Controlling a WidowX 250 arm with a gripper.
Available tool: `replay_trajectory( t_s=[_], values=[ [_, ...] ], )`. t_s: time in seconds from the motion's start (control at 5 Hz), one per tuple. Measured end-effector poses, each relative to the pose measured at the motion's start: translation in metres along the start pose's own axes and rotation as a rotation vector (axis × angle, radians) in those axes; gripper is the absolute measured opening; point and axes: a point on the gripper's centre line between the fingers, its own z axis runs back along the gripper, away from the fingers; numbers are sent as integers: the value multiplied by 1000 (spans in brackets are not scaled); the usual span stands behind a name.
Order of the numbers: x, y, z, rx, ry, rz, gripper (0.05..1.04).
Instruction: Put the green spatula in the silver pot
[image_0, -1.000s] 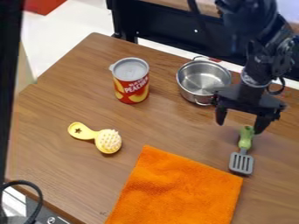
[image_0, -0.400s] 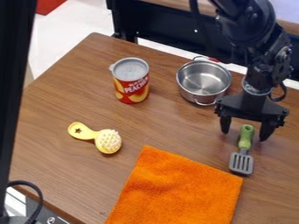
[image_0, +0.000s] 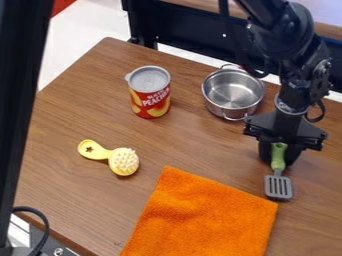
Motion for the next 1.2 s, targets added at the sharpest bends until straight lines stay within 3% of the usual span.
replay_trajectory(
  t_s=[0.4,0.8,1.0,1.2],
  values=[
    [0,5,1,-20,33,-24,400],
    [33,37,47,26,-117,112,400],
    [56,61,66,26,-235,203,400],
    [71,81,71,61,-354,304,400]
  ],
)
